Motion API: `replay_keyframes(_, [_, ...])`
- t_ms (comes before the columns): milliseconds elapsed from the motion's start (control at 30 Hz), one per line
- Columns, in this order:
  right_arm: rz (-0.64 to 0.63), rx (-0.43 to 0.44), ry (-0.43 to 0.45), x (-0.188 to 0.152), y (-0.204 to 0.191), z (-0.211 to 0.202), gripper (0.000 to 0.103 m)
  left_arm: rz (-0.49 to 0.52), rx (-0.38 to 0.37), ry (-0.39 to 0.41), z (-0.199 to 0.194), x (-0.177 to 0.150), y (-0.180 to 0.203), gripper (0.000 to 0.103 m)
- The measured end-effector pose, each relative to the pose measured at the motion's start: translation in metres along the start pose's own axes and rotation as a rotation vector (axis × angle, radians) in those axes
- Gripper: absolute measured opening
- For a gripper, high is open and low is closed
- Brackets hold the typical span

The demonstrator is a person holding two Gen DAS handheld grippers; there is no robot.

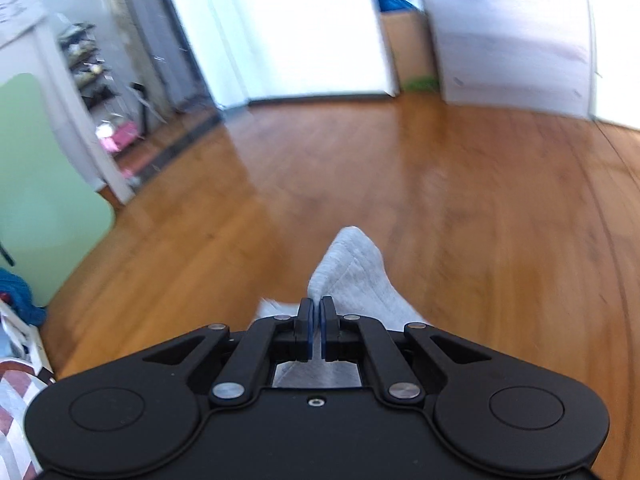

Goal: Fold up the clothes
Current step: 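Pinch the folded sleeve with the right gripper, then pinch the sweatshirt fold with the left gripper while the right gripper holds the sleeve end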

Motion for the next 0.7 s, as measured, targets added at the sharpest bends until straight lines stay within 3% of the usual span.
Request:
replay_keyframes(167, [-0.111,0.03,0.013,0.016,-0.035,0.032,0.004,-0.082,0.028,-0.047,0.01,0.0,-0.023,0.002])
replay_keyframes(267, [-0.13,0.028,-0.055,0.011,-0.043,0.066,0.005,-0.133,0.061,-0.146,0.032,-0.01,-0.034,0.002])
replay_keyframes(367, [-0.068,0.119,-0.14,0.001,-0.038,0.098,0.012,-0.142,0.107,-0.166,0.039,-0.011,-0.041,0.002])
replay_keyframes(467, [0.089,0.219,-0.159,-0.005,-0.014,0.1,0.015,-0.143,0.156,-0.163,0.04,-0.009,-0.046,0.002])
replay_keyframes(500, [0.153,0.237,-0.149,-0.004,0.0,0.094,0.03,-0.14,0.168,-0.154,0.04,-0.006,-0.048,0.002])
replay_keyframes(533, [0.211,0.236,-0.132,-0.003,0.017,0.085,0.036,-0.147,0.16,-0.15,0.039,-0.005,-0.049,0.002])
replay_keyframes(633, [0.283,0.163,-0.09,-0.009,0.067,0.056,0.043,-0.172,0.12,-0.137,0.039,-0.002,-0.051,0.002])
replay_keyframes(700, [0.288,0.098,-0.12,-0.022,0.096,0.048,0.044,-0.183,0.087,-0.13,0.042,0.0,-0.047,0.003])
Point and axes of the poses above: each gripper's, at about its wrist camera, not at the fingertips, and z roughly the way its jaws point, y to its right, x to its top, the point moved 8 cm from there along z, roughly the way its jaws point, and after that the axes turned 13 degrees about -y, right-handed, at the moved point
